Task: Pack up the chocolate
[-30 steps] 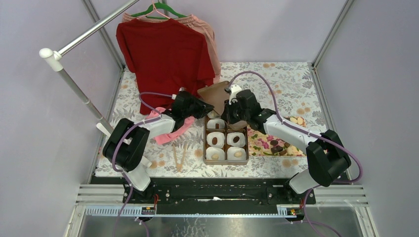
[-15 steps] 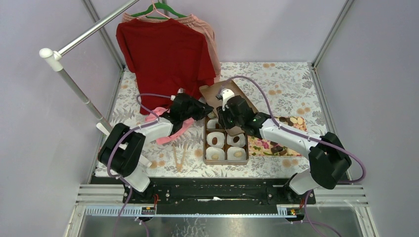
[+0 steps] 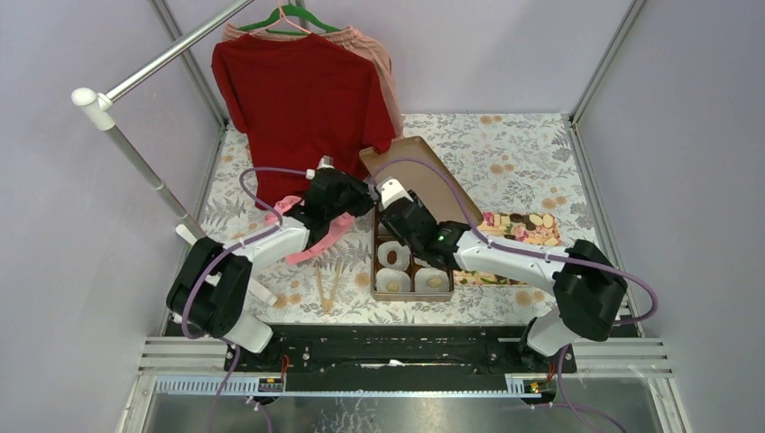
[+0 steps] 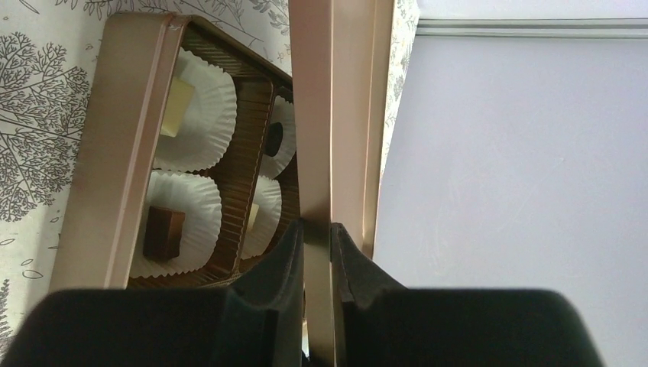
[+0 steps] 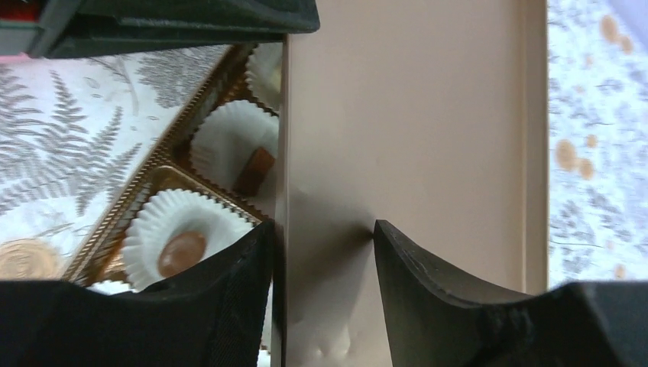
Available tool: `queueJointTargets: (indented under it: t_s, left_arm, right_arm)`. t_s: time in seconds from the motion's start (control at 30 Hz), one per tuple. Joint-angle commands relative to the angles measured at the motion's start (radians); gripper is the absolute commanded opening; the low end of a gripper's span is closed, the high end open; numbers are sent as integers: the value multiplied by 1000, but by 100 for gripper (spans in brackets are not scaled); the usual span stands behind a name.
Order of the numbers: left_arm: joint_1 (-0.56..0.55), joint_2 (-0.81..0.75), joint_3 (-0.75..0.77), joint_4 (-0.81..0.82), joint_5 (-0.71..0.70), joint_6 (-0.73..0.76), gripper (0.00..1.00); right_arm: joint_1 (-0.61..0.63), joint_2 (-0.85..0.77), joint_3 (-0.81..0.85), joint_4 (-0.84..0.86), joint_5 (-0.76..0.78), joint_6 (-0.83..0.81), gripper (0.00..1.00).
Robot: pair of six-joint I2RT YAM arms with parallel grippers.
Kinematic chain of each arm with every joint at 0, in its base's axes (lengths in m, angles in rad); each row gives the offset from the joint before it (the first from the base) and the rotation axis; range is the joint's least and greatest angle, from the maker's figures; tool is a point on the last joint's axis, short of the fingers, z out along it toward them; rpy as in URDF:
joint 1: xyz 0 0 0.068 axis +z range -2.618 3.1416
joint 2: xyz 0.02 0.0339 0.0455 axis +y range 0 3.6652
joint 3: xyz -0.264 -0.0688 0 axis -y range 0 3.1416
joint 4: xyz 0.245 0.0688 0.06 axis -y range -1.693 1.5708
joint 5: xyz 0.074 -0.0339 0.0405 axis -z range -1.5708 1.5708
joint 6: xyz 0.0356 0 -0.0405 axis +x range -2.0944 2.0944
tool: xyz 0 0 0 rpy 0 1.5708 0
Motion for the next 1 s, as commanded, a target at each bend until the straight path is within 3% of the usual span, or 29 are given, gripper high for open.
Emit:
queueJointTargets:
  t_s: [0.0,0.3,0.5,0.67,0.77,0.97]
  left_arm:
    - [-11,-54,11,58,-22,5,6]
    - [-14,-97,5,35,-30,1,8]
    - [-12,-142,8,-2,-61,26,16]
    - [-7,-206,49,-68,-94,79,29]
    - [3,-251,73,-112,-119,118,38]
    - [40,-350,104,-197,-174,207,56]
  right_arm:
    - [49,45,55,16,269,-103,57]
    - [130,121,80,84,489,-232,50]
    - [146,101,124,38,497,-238,27]
    - [152,42,173,-27,458,-234,13]
    - [152,-8,206,-59,420,-219,0]
    - [152,-100,255,-104,300,-178,0]
